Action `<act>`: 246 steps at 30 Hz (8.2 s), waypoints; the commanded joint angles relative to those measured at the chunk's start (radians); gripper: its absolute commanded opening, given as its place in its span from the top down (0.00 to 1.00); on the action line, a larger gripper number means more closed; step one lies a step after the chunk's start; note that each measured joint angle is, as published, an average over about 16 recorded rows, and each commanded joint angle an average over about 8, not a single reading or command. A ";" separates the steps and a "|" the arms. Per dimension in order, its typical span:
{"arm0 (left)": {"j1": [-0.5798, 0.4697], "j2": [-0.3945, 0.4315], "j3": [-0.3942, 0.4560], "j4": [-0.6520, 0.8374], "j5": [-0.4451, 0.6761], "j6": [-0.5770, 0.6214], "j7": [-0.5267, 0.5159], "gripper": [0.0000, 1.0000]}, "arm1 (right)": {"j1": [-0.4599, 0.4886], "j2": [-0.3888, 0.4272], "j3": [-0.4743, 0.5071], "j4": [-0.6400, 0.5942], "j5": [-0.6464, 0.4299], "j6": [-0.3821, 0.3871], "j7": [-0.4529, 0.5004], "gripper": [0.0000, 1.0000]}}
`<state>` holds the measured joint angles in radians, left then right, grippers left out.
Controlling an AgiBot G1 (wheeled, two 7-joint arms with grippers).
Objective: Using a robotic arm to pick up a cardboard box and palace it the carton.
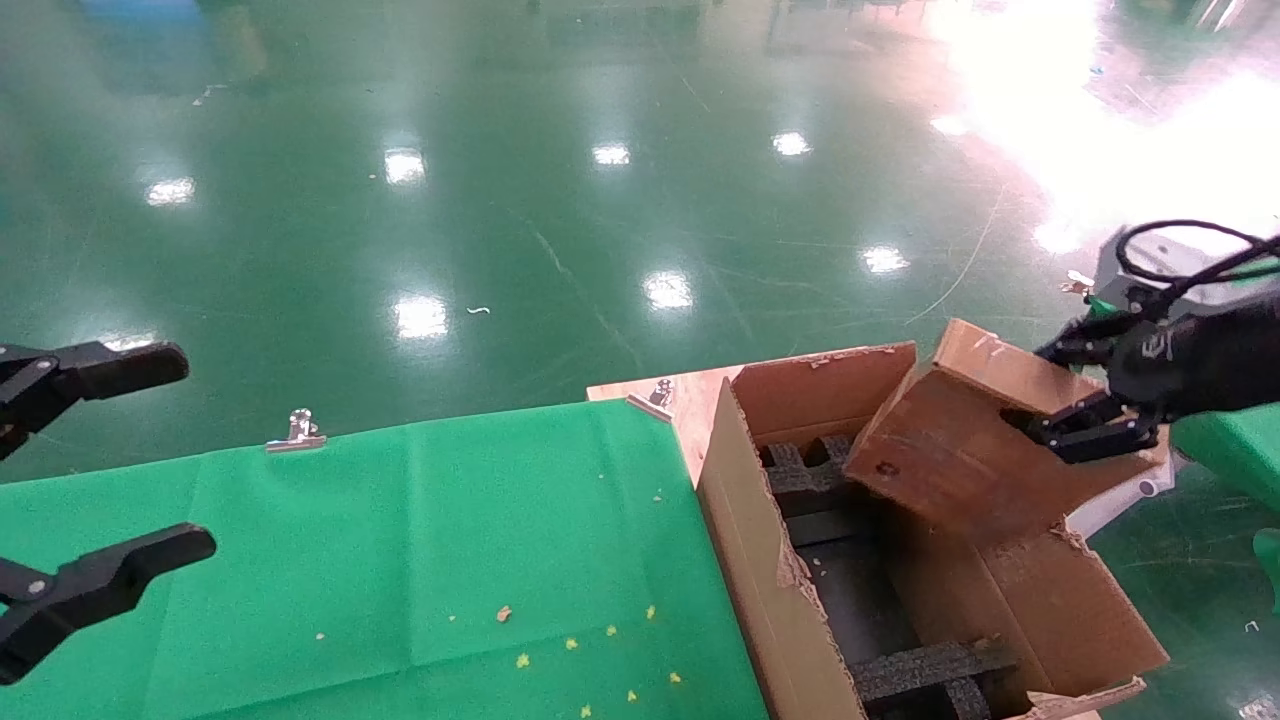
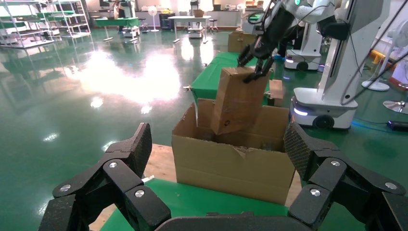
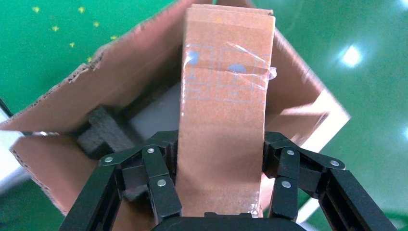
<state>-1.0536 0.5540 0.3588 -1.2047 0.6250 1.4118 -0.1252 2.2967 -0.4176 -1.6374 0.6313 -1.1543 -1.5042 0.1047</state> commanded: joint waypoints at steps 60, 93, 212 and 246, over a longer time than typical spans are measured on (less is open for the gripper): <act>0.000 0.000 0.000 0.000 0.000 0.000 0.000 0.00 | -0.200 0.227 -0.138 0.541 -0.271 0.571 1.109 1.00; 0.000 0.000 0.000 0.000 0.000 0.000 0.000 0.00 | -0.502 0.012 -0.236 0.361 -0.186 0.854 1.087 1.00; 0.001 0.000 0.000 0.001 -0.001 -0.001 0.000 0.00 | -0.559 -0.125 -0.177 0.236 -0.118 0.931 0.841 0.00; 0.001 -0.001 0.000 0.001 -0.001 -0.001 0.000 0.00 | -0.461 0.046 0.073 0.697 0.199 0.885 0.669 0.00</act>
<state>-1.0529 0.5534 0.3585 -1.2038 0.6238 1.4110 -0.1251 1.8255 -0.3747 -1.5471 1.3281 -0.9507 -0.6310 0.7654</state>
